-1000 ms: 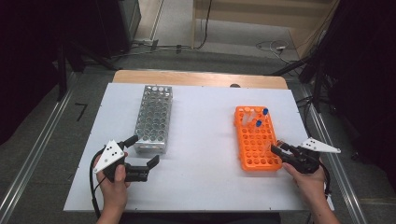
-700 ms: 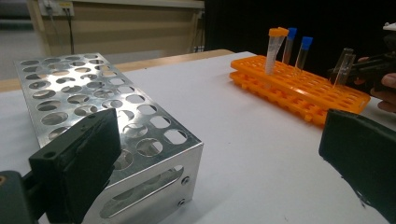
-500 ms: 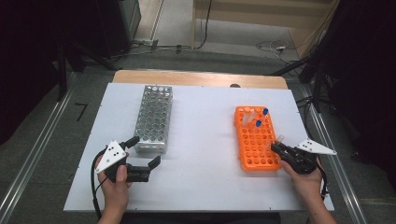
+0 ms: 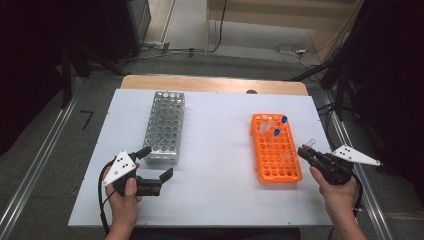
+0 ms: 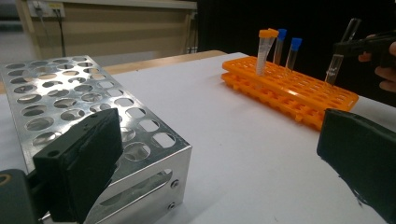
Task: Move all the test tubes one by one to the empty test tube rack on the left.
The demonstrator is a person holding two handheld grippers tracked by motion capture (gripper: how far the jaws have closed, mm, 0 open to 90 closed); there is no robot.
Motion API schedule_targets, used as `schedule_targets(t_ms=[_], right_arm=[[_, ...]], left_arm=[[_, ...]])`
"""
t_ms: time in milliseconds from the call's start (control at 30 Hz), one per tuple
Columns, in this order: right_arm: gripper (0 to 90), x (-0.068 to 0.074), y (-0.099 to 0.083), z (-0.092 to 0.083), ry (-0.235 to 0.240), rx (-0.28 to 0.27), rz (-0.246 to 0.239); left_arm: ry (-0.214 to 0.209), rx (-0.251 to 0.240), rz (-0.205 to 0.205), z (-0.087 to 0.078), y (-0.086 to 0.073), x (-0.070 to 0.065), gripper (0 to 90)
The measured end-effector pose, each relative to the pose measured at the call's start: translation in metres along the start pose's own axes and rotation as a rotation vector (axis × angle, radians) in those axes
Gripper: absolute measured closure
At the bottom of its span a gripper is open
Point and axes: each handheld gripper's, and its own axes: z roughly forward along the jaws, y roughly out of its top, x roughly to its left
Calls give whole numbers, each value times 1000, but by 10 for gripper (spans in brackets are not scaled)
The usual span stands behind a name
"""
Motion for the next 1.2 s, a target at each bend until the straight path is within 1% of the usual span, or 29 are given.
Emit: schedule_targets(t_ms=[100,133,233,267,433,500,533,600,667,700,733,800,833,867,900,933,967,1000,1067,1100,1133,1167,1200], right_arm=[[743,4,7,-5,14,-27,2],[743,4,7,-5,14,-27,2],[743,8,14,-8,16,-49,-13],[743,11,20,-9,26,-62,-13],[743,18,28,-10,48,-82,-27],[743,22,32,-11,59,-93,-33],[743,28,36,-11,69,-104,-46],[743,30,37,-10,76,-106,-50],[743,38,40,-9,100,-112,-61],[743,41,40,-9,113,-111,-60],[743,41,40,-9,113,-111,-60],[743,47,41,-7,150,-115,-57],[743,51,42,-6,161,-114,-66],[743,60,42,-4,186,-104,-81],[743,63,42,-2,194,-102,-86],[743,63,42,-2,194,-102,-86],[743,67,41,-1,204,-97,-94],[743,75,39,4,229,-83,-108],[743,78,38,6,237,-77,-113],[743,81,36,9,248,-68,-118],[743,87,33,13,269,-52,-121],[743,87,33,13,269,-52,-121],[743,90,31,15,276,-43,-122]], left_arm=[[-2,4,7,1,0,-2,6],[-3,5,9,1,1,-3,6],[-7,9,15,2,1,-4,6],[-9,8,14,2,1,-5,5],[-12,11,23,3,2,-7,6],[-18,9,22,3,2,-8,6],[-23,8,20,4,3,-9,5],[-28,7,22,4,4,-10,5],[-33,5,28,4,5,-12,5],[-36,5,29,5,6,-14,5],[-45,4,30,5,6,-15,5],[-38,19,68,7,9,-22,4],[-52,24,82,9,11,-25,5],[-59,31,89,10,12,-29,5],[-69,33,89,12,13,-31,8],[-94,37,90,13,13,-33,8],[-113,43,86,15,14,-35,14],[-109,47,83,17,14,-38,14],[-120,50,78,19,16,-42,14],[-124,46,71,20,17,-43,14],[-127,48,69,21,18,-45,16],[-133,54,67,22,18,-46,16],[-139,62,69,23,19,-48,31]])
